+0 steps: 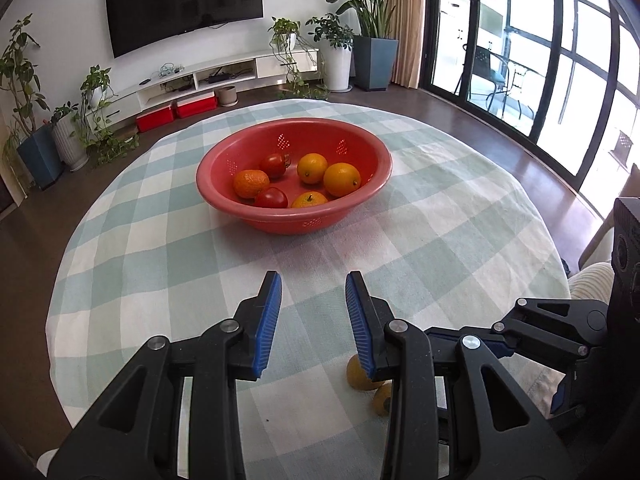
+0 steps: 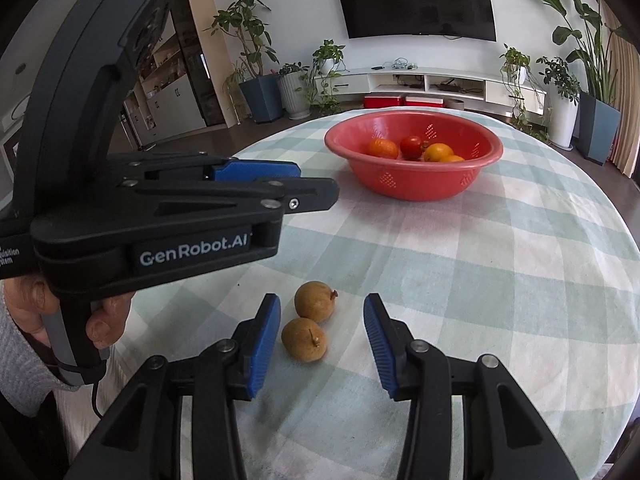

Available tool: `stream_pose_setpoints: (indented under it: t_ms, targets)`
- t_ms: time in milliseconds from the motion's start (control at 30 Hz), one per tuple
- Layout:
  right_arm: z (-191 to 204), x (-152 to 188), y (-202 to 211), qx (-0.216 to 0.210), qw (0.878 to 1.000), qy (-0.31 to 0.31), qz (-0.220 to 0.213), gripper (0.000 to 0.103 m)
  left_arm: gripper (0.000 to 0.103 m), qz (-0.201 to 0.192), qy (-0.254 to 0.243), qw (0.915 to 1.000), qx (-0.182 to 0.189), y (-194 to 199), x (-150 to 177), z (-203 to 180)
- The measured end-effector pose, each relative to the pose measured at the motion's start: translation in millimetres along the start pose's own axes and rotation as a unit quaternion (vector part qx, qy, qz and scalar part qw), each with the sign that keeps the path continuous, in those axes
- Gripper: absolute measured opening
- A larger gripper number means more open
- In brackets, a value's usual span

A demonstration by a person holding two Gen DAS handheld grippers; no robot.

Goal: Organize fruits
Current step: 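Lower right tool around a brown fruit while left tool approaches the other brown fruit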

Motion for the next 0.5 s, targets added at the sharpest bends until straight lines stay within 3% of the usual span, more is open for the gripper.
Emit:
stream_pose_setpoints:
  t_ms: [500]
  targets:
    - [5.5, 10.1, -10.5, 0.000, 1.000, 0.003, 0.024, 0.047, 0.032, 0.020, 0.006, 0.9997, 0.014, -1.9, 20.3, -2.2]
Point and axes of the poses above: each gripper's, at about its wrist camera, not at the fingertips, and y roughly against the way its jaws point, z to its left, x to its underside, the point moved 2 cm from there along -y, roughly the way its jaws point, and after that the axes turned 10 degrees about -z, right-handed, at the moved point
